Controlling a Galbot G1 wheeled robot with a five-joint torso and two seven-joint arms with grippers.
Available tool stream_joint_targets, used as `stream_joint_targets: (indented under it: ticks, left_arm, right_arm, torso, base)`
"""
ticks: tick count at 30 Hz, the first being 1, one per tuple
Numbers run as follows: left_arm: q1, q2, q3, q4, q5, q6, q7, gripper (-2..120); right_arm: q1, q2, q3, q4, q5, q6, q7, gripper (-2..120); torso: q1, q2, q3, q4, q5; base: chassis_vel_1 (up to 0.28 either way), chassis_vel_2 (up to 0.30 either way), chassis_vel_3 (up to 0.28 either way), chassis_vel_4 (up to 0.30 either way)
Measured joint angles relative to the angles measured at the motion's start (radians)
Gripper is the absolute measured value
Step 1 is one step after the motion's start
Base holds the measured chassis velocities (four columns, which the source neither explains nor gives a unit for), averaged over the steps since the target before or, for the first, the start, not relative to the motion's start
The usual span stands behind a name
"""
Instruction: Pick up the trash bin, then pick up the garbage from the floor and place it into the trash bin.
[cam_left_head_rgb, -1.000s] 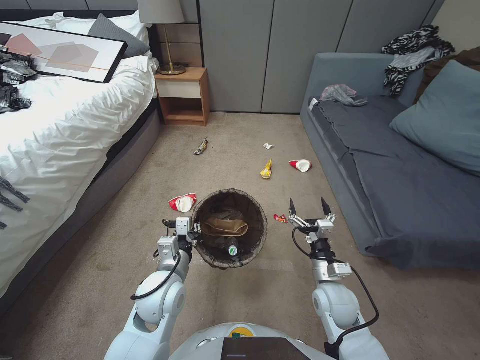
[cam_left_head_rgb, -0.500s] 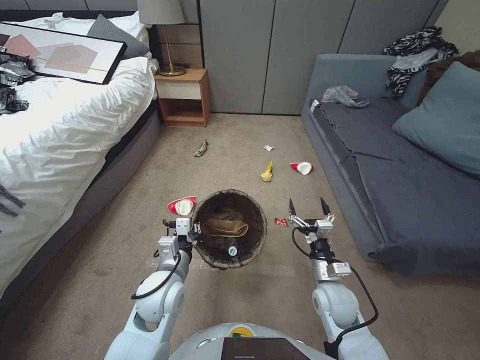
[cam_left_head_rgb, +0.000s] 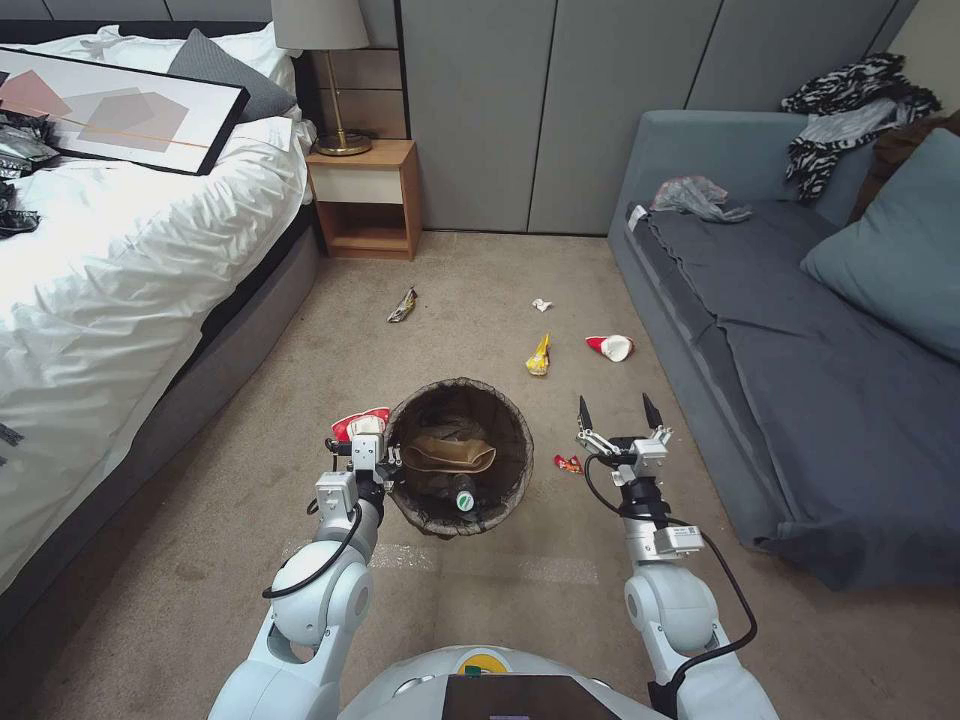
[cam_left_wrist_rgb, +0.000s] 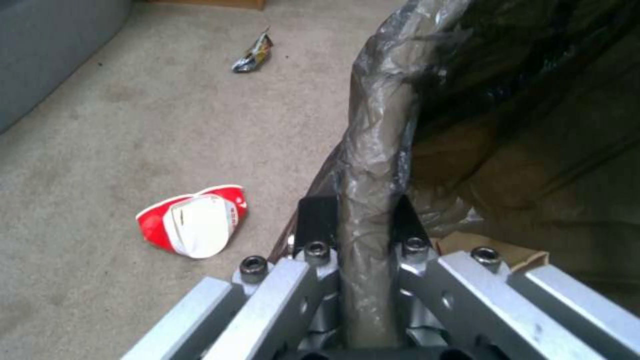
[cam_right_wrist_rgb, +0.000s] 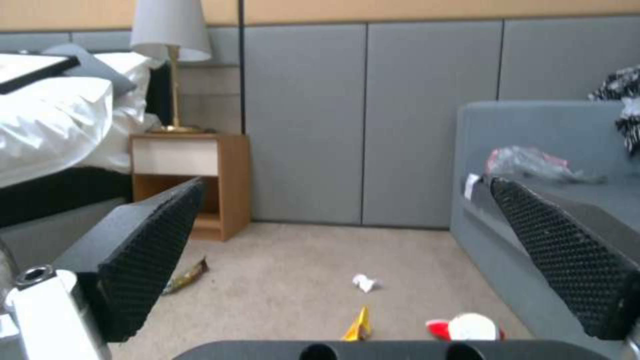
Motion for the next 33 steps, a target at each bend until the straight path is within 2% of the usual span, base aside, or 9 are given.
stream_joint_targets:
  ticks: [8, 15, 19, 20, 23, 24, 26, 30, 33]
  left_arm:
    - [-0.001, 0.001, 0.000, 0.000, 0.000, 0.001, 0.000, 2]
    - [-0.004, 0.001, -0.002, 0.001, -0.001, 0.001, 0.000, 2]
    - [-0.006, 0.002, -0.002, 0.004, -0.002, 0.001, 0.001, 2]
    - [-0.006, 0.002, -0.002, 0.004, -0.002, 0.001, 0.001, 2]
    - [-0.006, 0.002, -0.004, 0.008, -0.002, 0.002, 0.001, 2]
    - [-0.006, 0.002, -0.004, 0.008, -0.002, 0.002, 0.001, 2]
    - [-0.006, 0.001, -0.004, 0.016, -0.001, 0.002, 0.001, 2]
    - [-0.007, -0.002, -0.004, 0.022, 0.000, 0.003, 0.000, 2]
    - [-0.007, -0.002, -0.004, 0.023, 0.001, 0.003, 0.000, 2]
  right_arm:
    - [0.024, -0.027, 0.003, -0.022, -0.054, 0.019, -0.008, 100]
    - [0.070, -0.067, -0.003, -0.048, -0.050, -0.071, -0.024, 100]
    - [0.148, -0.109, -0.031, -0.099, 0.011, -0.245, -0.030, 100]
    - [0.148, -0.109, -0.031, -0.099, 0.011, -0.245, -0.030, 100]
    - [0.218, -0.138, -0.064, -0.149, 0.094, -0.442, -0.004, 100]
    - [0.218, -0.138, -0.064, -0.149, 0.094, -0.442, -0.004, 100]
    - [0.288, -0.149, -0.092, -0.224, 0.124, -0.553, 0.010, 100]
    - [0.375, -0.152, -0.140, -0.358, 0.133, -0.631, 0.027, 100]
    - [0.411, -0.149, -0.164, -0.422, 0.133, -0.645, 0.032, 100]
  torso:
    - [0.000, 0.000, 0.000, 0.0000, 0.0001]
    - [0.000, 0.000, 0.000, -0.0002, 0.0001]
    - [0.000, 0.000, 0.000, 0.0001, 0.0002]
    - [0.000, 0.000, 0.000, 0.0001, 0.0002]
    - [0.000, 0.000, 0.000, -0.0001, 0.0002]
    - [0.000, 0.000, 0.000, -0.0001, 0.0002]
    - [0.000, 0.000, 0.000, 0.0001, 0.0000]
    - [0.000, 0.000, 0.000, 0.0002, 0.0001]
    - [0.000, 0.000, 0.000, 0.0001, 0.0000]
  base:
    - [0.000, 0.000, 0.000, 0.000]
    - [0.000, 0.000, 0.000, 0.000]
    - [0.000, 0.000, 0.000, 0.000]
    - [0.000, 0.000, 0.000, 0.000]
    - [0.000, 0.000, 0.000, 0.000]
    - [0.000, 0.000, 0.000, 0.000]
    - [0.000, 0.000, 0.000, 0.000]
    - [0.000, 0.000, 0.000, 0.000]
    - [0.000, 0.000, 0.000, 0.000]
